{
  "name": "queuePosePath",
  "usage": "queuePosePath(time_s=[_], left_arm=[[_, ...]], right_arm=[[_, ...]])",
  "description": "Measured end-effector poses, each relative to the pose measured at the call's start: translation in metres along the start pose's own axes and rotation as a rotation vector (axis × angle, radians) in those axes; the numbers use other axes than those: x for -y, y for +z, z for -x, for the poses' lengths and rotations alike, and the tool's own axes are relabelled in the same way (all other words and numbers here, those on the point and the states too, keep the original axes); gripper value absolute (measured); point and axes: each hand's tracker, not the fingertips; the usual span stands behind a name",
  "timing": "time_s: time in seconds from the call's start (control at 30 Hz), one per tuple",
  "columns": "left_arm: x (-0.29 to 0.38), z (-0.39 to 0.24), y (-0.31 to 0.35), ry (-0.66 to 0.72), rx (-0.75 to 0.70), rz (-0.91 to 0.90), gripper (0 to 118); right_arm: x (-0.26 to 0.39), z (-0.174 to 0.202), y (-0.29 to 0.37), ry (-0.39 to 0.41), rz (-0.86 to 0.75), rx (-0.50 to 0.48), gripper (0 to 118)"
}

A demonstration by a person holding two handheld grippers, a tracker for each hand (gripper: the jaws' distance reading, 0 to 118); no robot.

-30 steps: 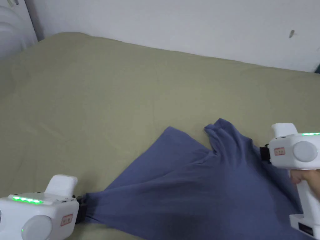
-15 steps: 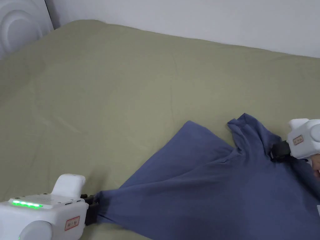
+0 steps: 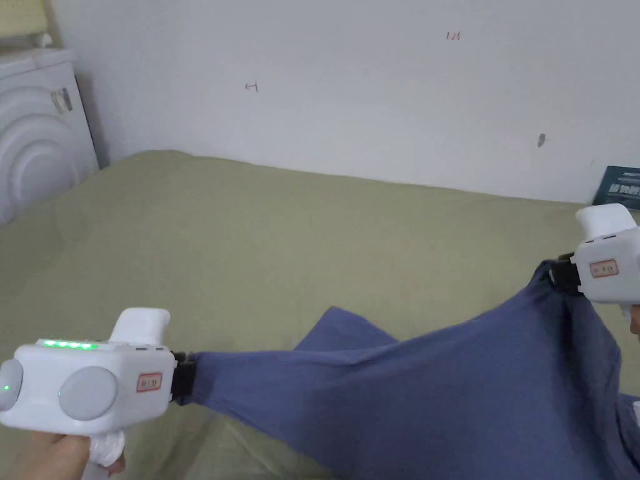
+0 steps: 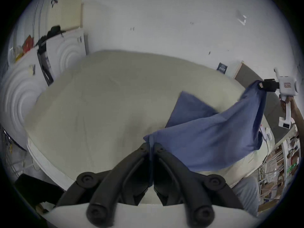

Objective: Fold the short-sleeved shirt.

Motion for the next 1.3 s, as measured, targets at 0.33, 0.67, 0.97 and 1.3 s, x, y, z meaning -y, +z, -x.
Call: queuePosePath(time_s=[0.33, 0.67, 0.97, 1.3], left_arm=[[-0.144, -0.084, 0.095, -0.127, -0.066, -0.284, 4], [-0.264, -0.126, 0.145, -0.126, -0.165, -0.434, 4], [-0.319, -0.137, 0.14, -0.15, -0.277, -0.473, 4], [-0.383, -0.145, 0.093, -0.148, -0.339, -0.492, 4]], right_arm=[[-0.053, -0.065, 0.179, -0.04, -0.301, 0.205, 4], [-0.098, -0.097, 0.213, -0.121, -0.432, 0.297, 4], [-0.159, -0.109, 0.176, -0.134, -0.455, 0.315, 4], [-0.229, -0.125, 0.116, -0.17, -0.451, 0.335, 4]])
